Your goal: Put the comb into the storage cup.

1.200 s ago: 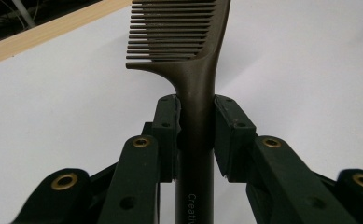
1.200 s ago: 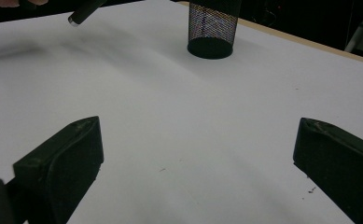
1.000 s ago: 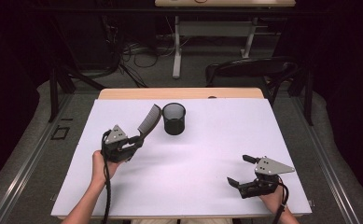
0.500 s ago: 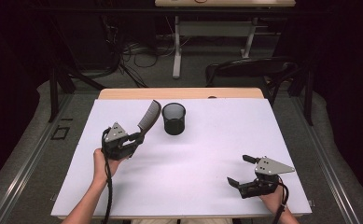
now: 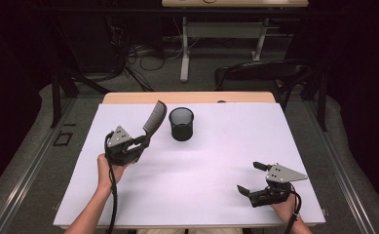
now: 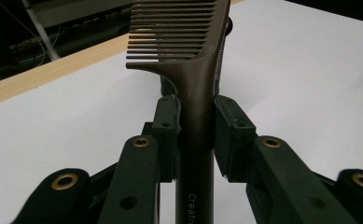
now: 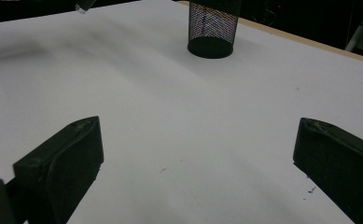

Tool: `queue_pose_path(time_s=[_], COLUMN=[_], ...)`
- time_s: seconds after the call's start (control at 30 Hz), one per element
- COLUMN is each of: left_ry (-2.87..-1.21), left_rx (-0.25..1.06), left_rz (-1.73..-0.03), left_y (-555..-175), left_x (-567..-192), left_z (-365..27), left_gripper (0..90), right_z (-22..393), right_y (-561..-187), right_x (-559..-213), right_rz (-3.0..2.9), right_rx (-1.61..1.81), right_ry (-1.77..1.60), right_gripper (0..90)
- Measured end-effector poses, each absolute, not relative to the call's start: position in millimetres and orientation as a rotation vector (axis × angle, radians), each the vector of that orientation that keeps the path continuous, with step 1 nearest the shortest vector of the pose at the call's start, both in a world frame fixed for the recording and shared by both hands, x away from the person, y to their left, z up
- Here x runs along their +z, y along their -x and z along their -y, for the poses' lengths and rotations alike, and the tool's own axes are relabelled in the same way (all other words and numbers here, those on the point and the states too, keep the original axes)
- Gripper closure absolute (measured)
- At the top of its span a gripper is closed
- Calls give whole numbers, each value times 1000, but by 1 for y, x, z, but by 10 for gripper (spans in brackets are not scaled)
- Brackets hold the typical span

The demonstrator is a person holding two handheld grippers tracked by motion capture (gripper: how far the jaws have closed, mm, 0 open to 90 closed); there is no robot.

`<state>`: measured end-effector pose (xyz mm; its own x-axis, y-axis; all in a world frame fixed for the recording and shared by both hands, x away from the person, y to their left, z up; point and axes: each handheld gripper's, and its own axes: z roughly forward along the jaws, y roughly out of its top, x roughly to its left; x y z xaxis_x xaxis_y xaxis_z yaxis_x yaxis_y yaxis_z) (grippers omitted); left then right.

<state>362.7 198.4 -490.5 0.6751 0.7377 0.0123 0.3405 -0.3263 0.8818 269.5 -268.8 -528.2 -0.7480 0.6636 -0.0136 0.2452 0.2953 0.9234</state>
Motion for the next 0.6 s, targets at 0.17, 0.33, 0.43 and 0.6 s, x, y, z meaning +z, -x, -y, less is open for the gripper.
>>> queue_pose_path(time_s=[0.17, 0.33, 0.43, 0.6], left_ry=[-1920, -1921, -1916, -1902], left_rx=[525, 527, 533, 537], left_rz=[-835, -835, -837, -836], left_y=[-363, -364, -365, -366], left_x=[-489, -489, -487, -484], left_z=[-197, -196, -196, -195], left_gripper=[721, 721, 721, 721], right_z=[269, 268, 269, 269], right_y=[-270, -270, -270, -270], right_x=[-528, -528, -529, -529], right_rz=[-2176, -2176, -2175, -2175], right_rx=[1443, 1442, 1443, 1443], right_ry=[-814, -813, -816, -818], right_gripper=[13, 13, 14, 14])
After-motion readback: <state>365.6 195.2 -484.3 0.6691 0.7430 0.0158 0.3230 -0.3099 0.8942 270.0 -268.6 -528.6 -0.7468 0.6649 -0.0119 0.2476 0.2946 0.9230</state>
